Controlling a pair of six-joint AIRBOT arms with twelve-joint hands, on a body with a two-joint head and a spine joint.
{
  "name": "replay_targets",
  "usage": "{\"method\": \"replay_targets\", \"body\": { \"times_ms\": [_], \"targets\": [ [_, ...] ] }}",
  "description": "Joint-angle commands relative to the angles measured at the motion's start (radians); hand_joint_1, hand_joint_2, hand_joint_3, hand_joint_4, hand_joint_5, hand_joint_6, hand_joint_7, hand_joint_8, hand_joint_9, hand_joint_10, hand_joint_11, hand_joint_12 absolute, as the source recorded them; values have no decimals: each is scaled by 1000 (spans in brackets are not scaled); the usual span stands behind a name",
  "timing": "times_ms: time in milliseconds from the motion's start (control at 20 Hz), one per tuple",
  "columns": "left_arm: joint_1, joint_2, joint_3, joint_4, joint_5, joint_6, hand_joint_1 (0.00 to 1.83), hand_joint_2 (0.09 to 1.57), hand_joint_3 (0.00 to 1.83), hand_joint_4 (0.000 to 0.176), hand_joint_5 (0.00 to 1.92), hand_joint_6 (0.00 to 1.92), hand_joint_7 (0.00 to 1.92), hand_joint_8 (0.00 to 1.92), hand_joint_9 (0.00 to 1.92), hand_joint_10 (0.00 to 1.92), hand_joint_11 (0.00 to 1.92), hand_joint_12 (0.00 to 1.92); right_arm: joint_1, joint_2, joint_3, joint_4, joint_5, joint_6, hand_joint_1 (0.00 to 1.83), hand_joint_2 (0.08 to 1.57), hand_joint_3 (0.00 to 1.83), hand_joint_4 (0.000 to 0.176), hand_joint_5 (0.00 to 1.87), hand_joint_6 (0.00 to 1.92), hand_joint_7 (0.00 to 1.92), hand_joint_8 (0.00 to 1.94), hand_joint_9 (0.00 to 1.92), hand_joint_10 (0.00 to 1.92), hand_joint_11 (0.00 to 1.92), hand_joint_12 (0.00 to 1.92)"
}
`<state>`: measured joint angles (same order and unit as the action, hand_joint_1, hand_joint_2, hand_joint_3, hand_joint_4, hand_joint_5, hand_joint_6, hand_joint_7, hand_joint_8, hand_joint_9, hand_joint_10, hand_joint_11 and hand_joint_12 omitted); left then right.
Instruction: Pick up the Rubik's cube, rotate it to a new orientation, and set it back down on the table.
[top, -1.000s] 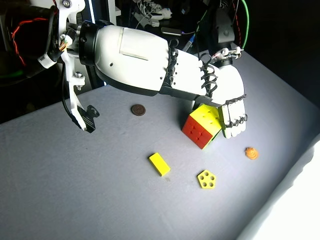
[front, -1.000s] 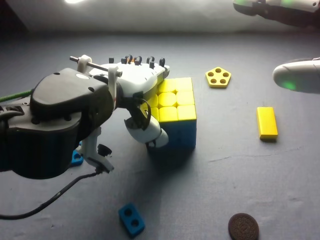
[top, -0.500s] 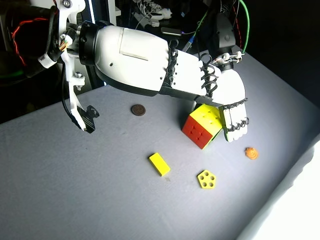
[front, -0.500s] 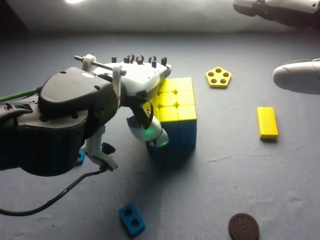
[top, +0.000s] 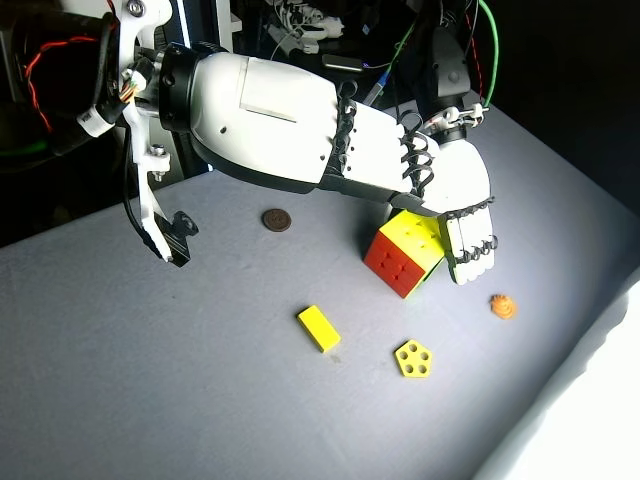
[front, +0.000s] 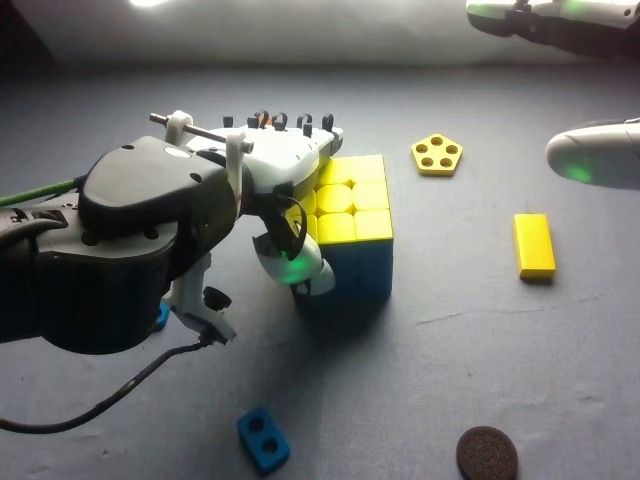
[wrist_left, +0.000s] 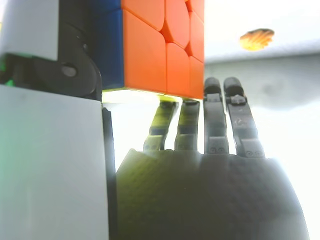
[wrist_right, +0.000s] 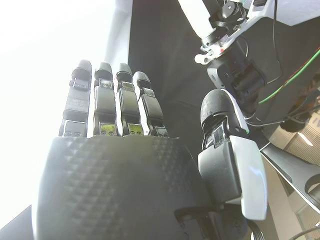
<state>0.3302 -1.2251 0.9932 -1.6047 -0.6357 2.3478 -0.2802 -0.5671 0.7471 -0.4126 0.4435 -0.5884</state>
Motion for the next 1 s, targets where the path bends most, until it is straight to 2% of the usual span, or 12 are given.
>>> {"method": "replay_targets", "body": {
  "times_ms": [0, 50, 100, 150, 200, 250, 300, 350, 400, 500, 650, 950],
  "targets": [
    [-1, 2, -1, 44, -19, -2, 970, 1114, 0, 0, 268, 63, 420, 74, 459, 85, 1, 1015, 4, 4, -6, 24, 109, -1, 17, 1337, 0, 0, 62, 8, 115, 6, 98, 11, 0, 212],
    [0, 2, -2, 42, -19, -2, 1019, 1122, 0, 0, 404, 131, 431, 463, 388, 700, 30, 1365, 4, 4, -6, 24, 109, -2, 56, 1331, 0, 0, 90, 16, 142, 9, 113, 14, 0, 293],
    [0, 2, -3, 41, -19, -2, 1062, 1110, 0, 0, 464, 232, 319, 948, 320, 1121, 79, 1534, 4, 4, -6, 24, 109, -2, 78, 1326, 0, 0, 102, 19, 152, 10, 121, 15, 0, 316],
    [0, 2, -4, 40, -19, -2, 1092, 1125, 2, 0, 384, 755, 225, 1376, 240, 1481, 108, 1757, 4, 4, -6, 24, 109, -2, 78, 1325, 0, 0, 111, 18, 156, 7, 121, 13, 0, 358],
    [0, 2, -4, 40, -19, -2, 1092, 1125, 2, 0, 384, 755, 225, 1376, 240, 1481, 108, 1757, 4, 4, -6, 24, 109, -2, 78, 1325, 0, 0, 111, 18, 156, 7, 121, 13, 0, 358],
    [0, 2, -4, 40, -18, -2, 1175, 1107, 0, 0, 336, 1274, 205, 1679, 217, 1793, 208, 1914, 4, 4, -6, 24, 109, -2, 57, 1328, 0, 0, 102, 12, 151, 3, 120, 11, 0, 377],
    [-1, 2, -5, 40, -18, -2, 1064, 1248, 14, 0, 579, 1455, 227, 1783, 250, 1879, 282, 1920, 4, 4, -6, 24, 109, -2, 70, 1323, 0, 0, 111, 13, 156, 3, 128, 12, 0, 424],
    [-2, 3, -6, 40, -15, -2, 1062, 1357, 13, 0, 533, 1531, 450, 1869, 265, 1913, 335, 1921, 3, 4, -6, 24, 109, -2, 89, 1320, 0, 0, 112, 11, 154, 1, 122, 7, 0, 407],
    [-3, 4, -8, 40, -10, -2, 1046, 1392, 10, 0, 501, 1585, 485, 1899, 273, 1919, 353, 1921, 1, 4, -6, 24, 109, -2, 90, 1320, 0, 0, 110, 9, 151, 0, 120, 6, 0, 405],
    [-13, 10, -11, 40, 2, -2, 1002, 1355, 0, 0, 549, 1634, 169, 1920, 252, 1921, 371, 1921, -4, 4, -5, 24, 109, -2, 99, 1317, 0, 0, 113, 8, 151, 0, 127, 7, 0, 449],
    [-32, 31, -28, 32, 3, 11, 1019, 1347, 0, 0, 558, 1623, 153, 1921, 262, 1921, 379, 1921, -14, 4, -5, 24, 109, -2, 113, 1309, 0, 0, 120, 7, 158, 3, 134, 7, 0, 483],
    [-108, 127, -103, -97, 60, 172, 1012, 1355, 2, 0, 541, 1639, 113, 1921, 211, 1921, 310, 1921, -21, 9, -5, 48, 106, -1, 104, 1317, 2, 0, 114, 2, 140, 0, 146, 4, 0, 478]
  ]
}}
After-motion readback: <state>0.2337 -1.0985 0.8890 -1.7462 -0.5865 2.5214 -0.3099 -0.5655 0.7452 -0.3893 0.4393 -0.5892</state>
